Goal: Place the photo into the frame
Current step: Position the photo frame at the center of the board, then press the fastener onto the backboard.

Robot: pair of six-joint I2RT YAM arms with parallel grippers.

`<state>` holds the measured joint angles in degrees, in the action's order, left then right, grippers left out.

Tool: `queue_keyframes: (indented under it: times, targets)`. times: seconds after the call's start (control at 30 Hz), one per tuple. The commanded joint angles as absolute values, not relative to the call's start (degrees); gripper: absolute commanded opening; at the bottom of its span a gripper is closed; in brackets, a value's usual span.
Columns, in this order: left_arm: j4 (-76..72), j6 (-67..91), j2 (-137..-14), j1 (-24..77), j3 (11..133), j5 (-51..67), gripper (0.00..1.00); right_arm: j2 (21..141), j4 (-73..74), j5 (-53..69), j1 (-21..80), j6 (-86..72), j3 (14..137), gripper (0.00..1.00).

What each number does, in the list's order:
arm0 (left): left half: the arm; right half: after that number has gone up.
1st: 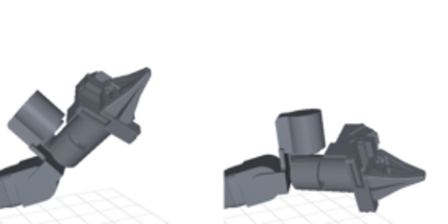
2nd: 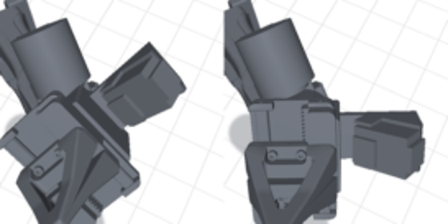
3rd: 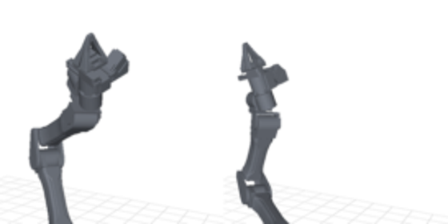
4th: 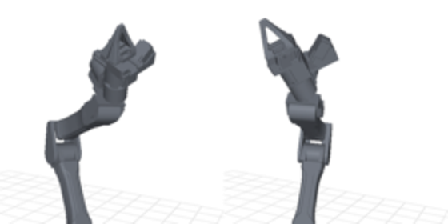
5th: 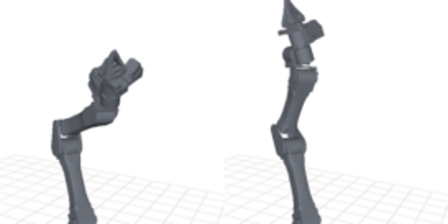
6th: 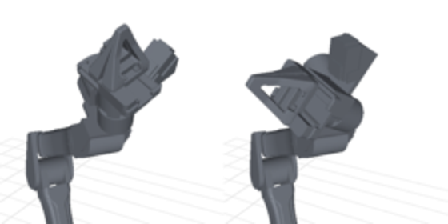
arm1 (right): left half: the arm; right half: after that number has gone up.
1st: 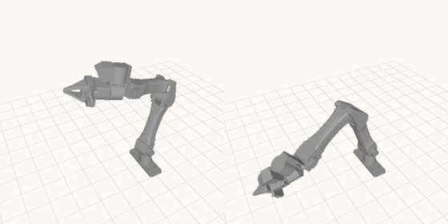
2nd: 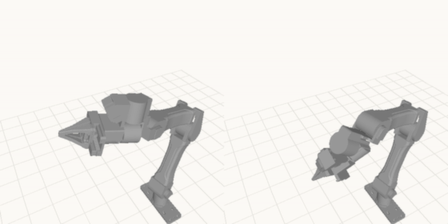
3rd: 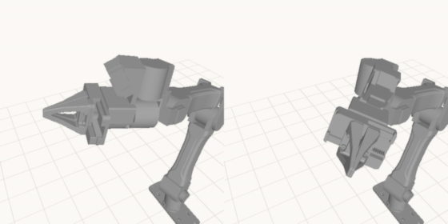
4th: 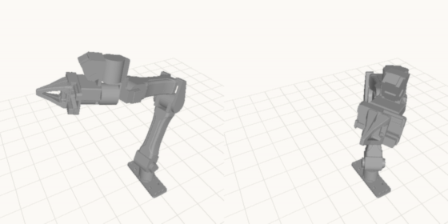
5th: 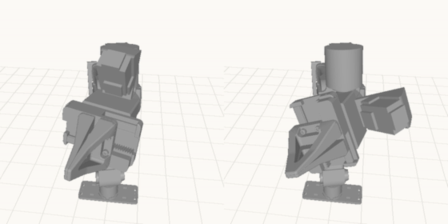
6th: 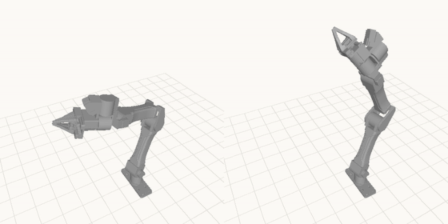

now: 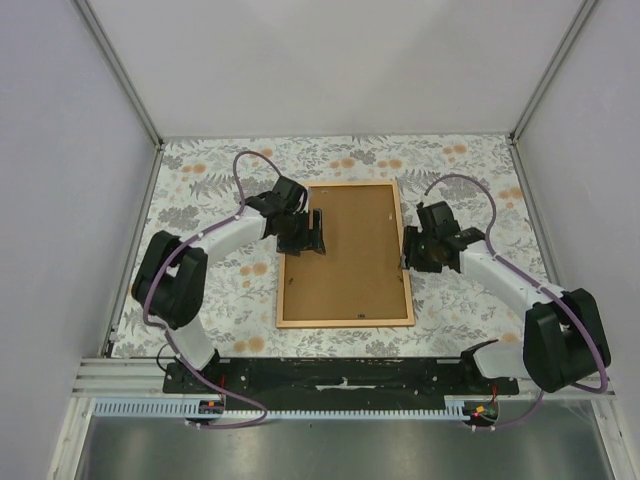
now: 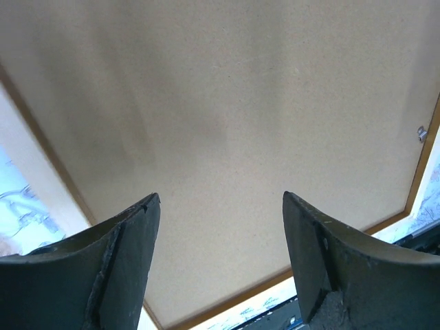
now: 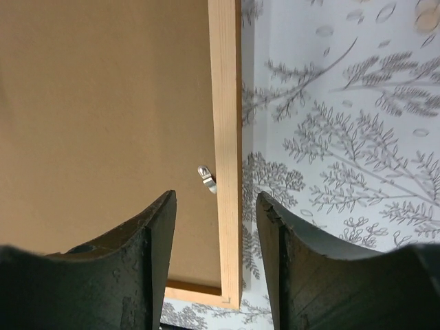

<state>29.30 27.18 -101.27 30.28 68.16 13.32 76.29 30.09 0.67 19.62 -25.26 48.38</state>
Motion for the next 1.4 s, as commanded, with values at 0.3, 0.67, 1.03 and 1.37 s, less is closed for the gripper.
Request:
queue_keyframes:
  times: [0.3,0.67,1.03,1.37]
  targets:
    - [32.62,31.64,-86.41,21.89,57.58,-2.55,0.69,79.36,30.59,-3.25,23.91,-24.17,45.97,0.6]
    - [25.14,33.66,-83.23,21.88,48.78,4.83,0.61,82.88,30.41,-6.24,25.49,-23.12,47.37,0.61]
    - [23.29,35.16,-83.32,21.8,46.49,6.15,0.61,84.46,30.06,-7.73,27.16,-24.17,47.37,0.54]
    - [23.2,34.89,-83.93,21.8,46.14,6.68,0.61,85.43,29.18,-9.32,28.04,-26.28,47.37,0.42]
